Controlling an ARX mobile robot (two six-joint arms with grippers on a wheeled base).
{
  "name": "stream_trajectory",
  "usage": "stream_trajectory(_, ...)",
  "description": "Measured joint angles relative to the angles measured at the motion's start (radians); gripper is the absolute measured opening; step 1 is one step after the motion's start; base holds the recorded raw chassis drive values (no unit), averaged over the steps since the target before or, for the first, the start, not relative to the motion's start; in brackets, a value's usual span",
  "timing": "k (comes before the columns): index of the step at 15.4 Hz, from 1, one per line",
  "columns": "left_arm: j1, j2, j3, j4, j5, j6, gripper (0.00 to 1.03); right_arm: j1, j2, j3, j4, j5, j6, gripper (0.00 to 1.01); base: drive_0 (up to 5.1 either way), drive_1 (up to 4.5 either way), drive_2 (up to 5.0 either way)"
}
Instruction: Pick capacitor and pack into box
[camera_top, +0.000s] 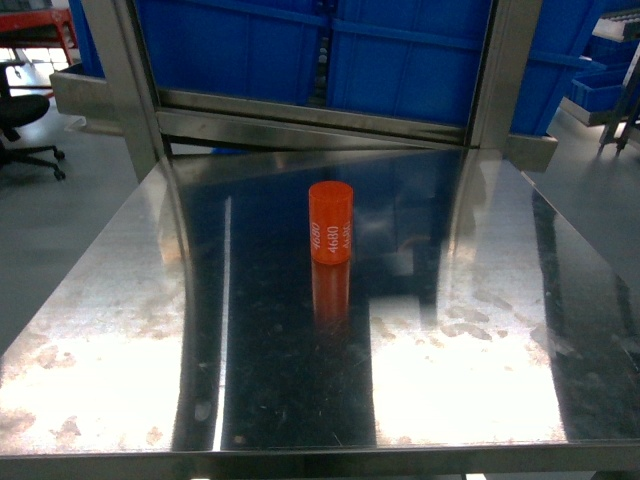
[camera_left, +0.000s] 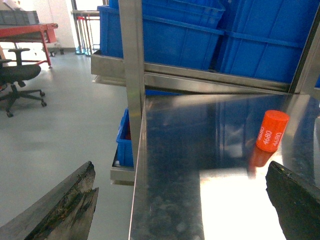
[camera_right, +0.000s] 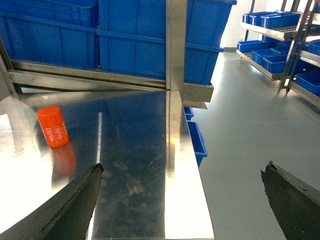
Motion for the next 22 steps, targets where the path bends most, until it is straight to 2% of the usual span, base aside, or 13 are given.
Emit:
stream_trajectory(7,0.0,0.002,0.001,-0.006,0.0,-0.002,0.98,0.0,0.0,0.0,0.0,0.0,0.0,0.98,0.0,0.0,0.0)
stream_trajectory(8,0.017,0.092,0.013,0.004,0.029,-0.029,0.98,0.0,0.0,0.0,0.0,0.0,0.0,0.98,0.0,0.0,0.0)
stream_trajectory(9,0.013,0.318,0.029,0.188,0.016,-0.067,0.98,0.0,0.0,0.0,0.001,0.0,0.0,0.98,0.0,0.0,0.0)
stream_trajectory(10,-0.024,0.528,0.064,0.372,-0.011,-0.093,0.98,0.0,0.0,0.0,0.0,0.0,0.0,0.98,0.0,0.0,0.0)
stream_trajectory(12,-0.126,0.939,0.254,0.698,-0.043,-0.127,0.98,0.0,0.0,0.0,0.0,0.0,0.0,0.98,0.0,0.0,0.0)
stream_trajectory(13,-0.189,1.139,0.376,0.804,-0.06,-0.129,0.98,0.0,0.0,0.0,0.0,0.0,0.0,0.98,0.0,0.0,0.0)
stream_trajectory(15,-0.291,1.491,0.603,0.776,-0.078,-0.146,0.98,0.0,0.0,0.0,0.0,0.0,0.0,0.98,0.0,0.0,0.0)
stream_trajectory(17,-0.366,1.756,0.845,0.734,-0.094,-0.171,0.98,0.0,0.0,0.0,0.0,0.0,0.0,0.98,0.0,0.0,0.0)
stream_trajectory(19,-0.401,1.888,1.011,0.684,-0.094,-0.201,0.98,0.0,0.0,0.0,0.0,0.0,0.0,0.98,0.0,0.0,0.0)
stream_trajectory(22,-0.421,2.029,1.131,0.648,-0.089,-0.203,0.98,0.0,0.0,0.0,0.0,0.0,0.0,0.98,0.0,0.0,0.0)
